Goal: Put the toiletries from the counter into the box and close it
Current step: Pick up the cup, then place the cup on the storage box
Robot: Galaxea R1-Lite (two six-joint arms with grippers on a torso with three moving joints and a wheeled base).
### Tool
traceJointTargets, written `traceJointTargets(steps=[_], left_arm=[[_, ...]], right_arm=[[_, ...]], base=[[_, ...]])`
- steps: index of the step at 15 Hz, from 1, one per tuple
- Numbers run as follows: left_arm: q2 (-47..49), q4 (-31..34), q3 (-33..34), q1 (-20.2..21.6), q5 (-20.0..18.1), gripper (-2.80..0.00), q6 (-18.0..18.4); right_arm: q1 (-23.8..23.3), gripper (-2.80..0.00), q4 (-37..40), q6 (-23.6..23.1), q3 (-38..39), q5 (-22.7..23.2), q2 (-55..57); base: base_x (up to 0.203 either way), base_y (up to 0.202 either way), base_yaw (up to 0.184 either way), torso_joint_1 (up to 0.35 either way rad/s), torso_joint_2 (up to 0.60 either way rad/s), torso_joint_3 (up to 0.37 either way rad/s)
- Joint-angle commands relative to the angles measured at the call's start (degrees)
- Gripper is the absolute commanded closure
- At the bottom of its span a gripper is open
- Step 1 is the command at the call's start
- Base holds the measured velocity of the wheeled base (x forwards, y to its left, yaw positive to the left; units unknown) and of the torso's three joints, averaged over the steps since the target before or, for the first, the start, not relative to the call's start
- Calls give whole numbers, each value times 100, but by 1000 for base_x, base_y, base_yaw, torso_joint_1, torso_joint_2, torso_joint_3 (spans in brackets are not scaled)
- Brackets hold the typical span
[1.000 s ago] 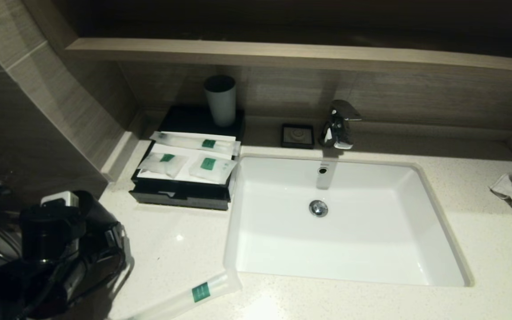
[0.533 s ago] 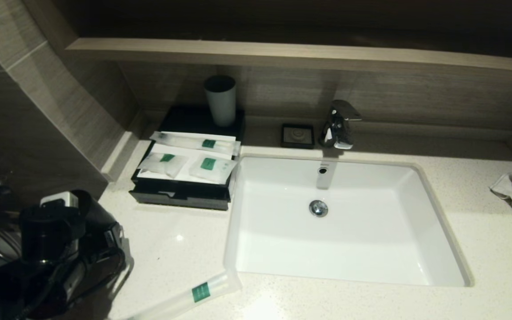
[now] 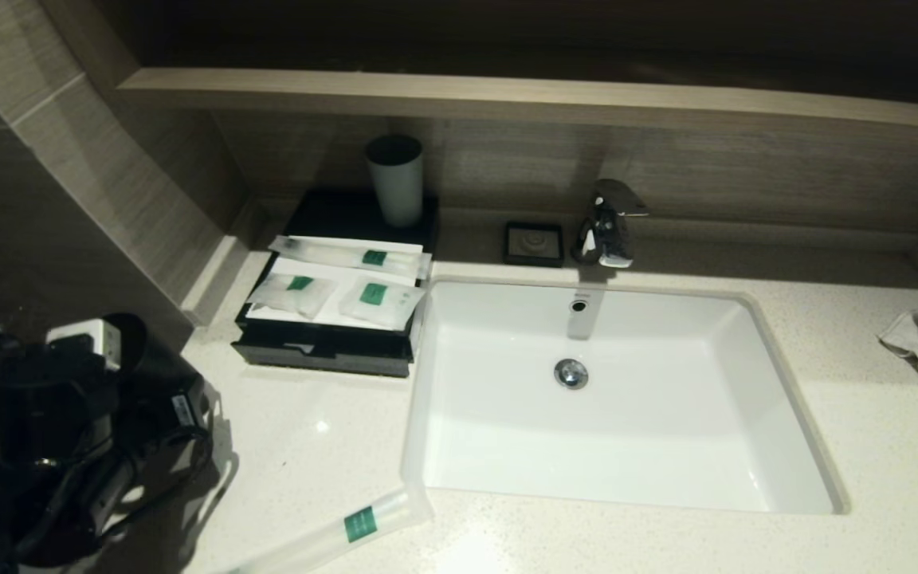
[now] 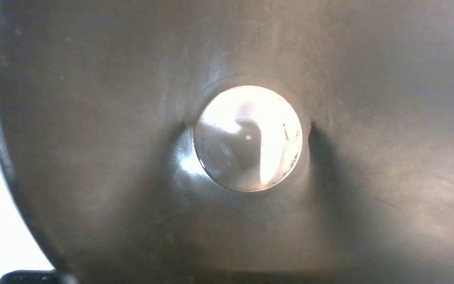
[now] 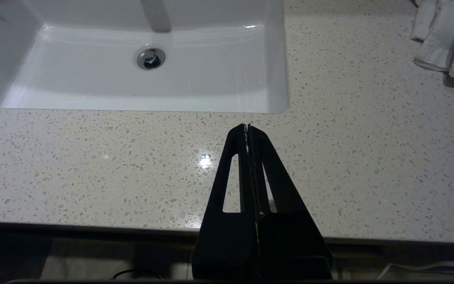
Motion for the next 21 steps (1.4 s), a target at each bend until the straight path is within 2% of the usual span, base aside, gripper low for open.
traceJointTargets(steps=[1, 4, 7, 13, 21], left_arm=[[-375, 30, -177, 1, 7, 0, 222], [-700, 609, -710, -14, -27, 0, 495], [-1007, 1719, -1430, -80, -78, 0, 508], [-982, 2804, -2643, -558, -145, 0, 464], [-238, 2925, -3307, -912, -147, 0, 307]], right_arm=[[0, 0, 0, 1, 0, 0, 9], [0, 0, 0, 1, 0, 0, 0], [0, 0, 0, 1, 0, 0, 0], [0, 0, 0, 1, 0, 0, 9], [0, 0, 0, 1, 0, 0, 9]], base=[[0, 0, 0, 0, 0, 0], [0, 0, 0, 0, 0, 0], [0, 0, 0, 0, 0, 0], [0, 0, 0, 0, 0, 0], [0, 0, 0, 0, 0, 0]])
